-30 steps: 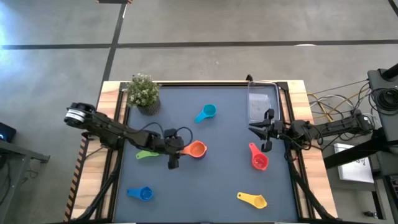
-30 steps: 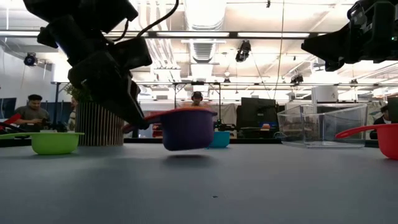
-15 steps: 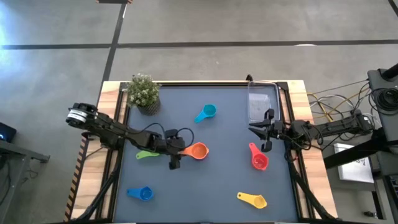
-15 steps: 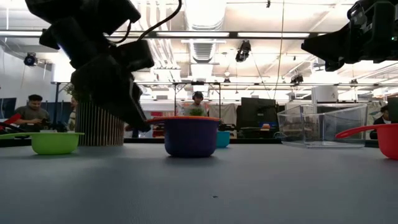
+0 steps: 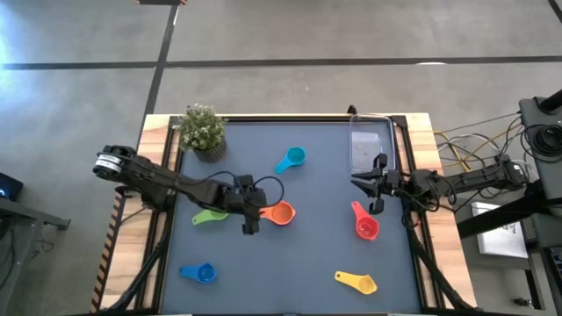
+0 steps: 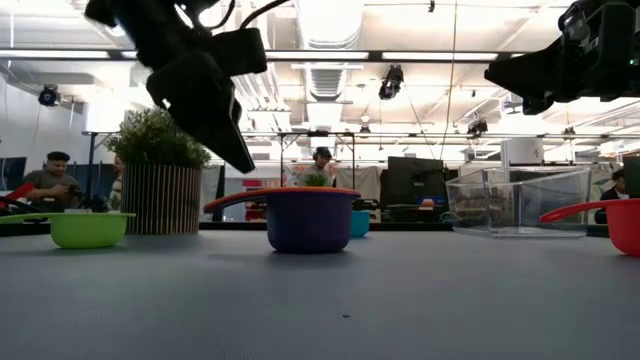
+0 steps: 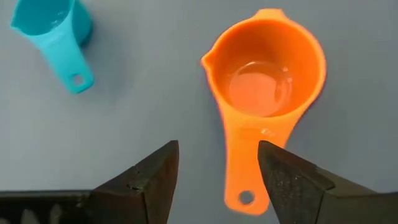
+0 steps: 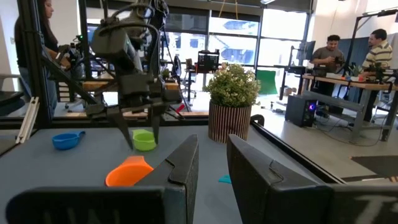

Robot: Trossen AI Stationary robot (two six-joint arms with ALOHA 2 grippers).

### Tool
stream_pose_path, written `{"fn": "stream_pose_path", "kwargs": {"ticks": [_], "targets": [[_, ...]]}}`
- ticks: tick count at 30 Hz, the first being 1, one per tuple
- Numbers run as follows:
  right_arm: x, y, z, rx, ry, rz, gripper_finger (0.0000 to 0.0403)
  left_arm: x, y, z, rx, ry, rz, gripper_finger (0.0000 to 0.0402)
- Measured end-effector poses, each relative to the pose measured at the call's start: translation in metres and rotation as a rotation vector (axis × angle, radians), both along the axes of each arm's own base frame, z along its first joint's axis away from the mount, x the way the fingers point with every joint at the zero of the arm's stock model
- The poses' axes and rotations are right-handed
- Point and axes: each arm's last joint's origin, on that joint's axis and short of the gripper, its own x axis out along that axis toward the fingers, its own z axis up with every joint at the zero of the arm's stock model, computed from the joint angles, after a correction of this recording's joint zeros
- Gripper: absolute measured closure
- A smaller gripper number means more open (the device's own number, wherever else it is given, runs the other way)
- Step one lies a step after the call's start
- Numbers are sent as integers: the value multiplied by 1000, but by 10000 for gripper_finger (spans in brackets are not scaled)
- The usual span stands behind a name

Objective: Nest measuring cups in basket
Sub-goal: Stack the red measuring cup on top of the orange measuring cup

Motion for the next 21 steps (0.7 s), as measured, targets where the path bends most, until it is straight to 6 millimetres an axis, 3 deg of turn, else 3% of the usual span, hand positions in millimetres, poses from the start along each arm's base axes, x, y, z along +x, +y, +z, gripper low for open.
{"fn": "stream_pose_path", "kwargs": {"ticks": [4, 10, 21], "targets": [[0, 0, 0, 0, 0, -1, 330, 0, -2, 8, 3, 25, -7, 207], [0, 0, 0, 0, 1, 0, 330, -15, -4, -3, -42, 119, 16, 212], [0, 0, 0, 0, 1, -1, 330, -15, -4, -2, -51, 35, 41, 213]]}}
